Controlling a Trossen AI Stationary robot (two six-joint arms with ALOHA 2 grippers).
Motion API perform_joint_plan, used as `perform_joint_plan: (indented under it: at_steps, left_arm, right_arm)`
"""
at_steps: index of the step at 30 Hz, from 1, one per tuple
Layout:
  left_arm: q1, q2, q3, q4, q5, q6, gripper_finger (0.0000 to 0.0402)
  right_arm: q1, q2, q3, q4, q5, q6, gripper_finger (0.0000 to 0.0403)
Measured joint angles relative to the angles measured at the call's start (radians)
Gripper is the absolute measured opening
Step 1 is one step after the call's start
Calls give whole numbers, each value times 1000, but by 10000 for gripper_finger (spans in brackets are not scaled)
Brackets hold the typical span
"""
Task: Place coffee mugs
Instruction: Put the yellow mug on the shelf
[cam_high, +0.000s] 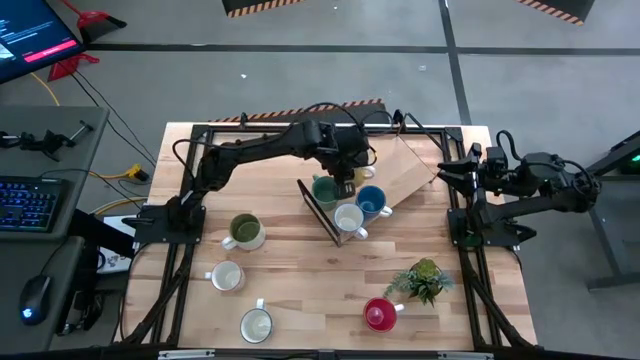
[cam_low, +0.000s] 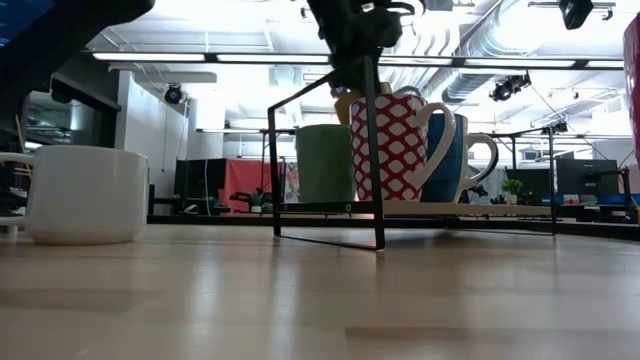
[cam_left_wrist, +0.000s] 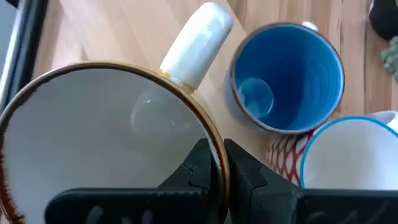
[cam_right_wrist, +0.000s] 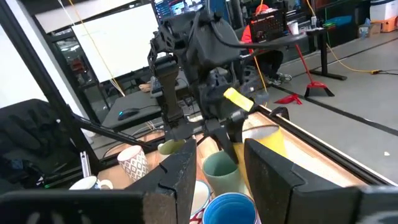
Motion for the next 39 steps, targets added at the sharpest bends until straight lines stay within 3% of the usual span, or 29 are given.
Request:
perform_joint_plan:
  at_steps: [39]
  left_arm:
    - [-13,48,-1,-2,-35,19,8]
  right_arm:
    - [0,0,0,12,-26,8,124]
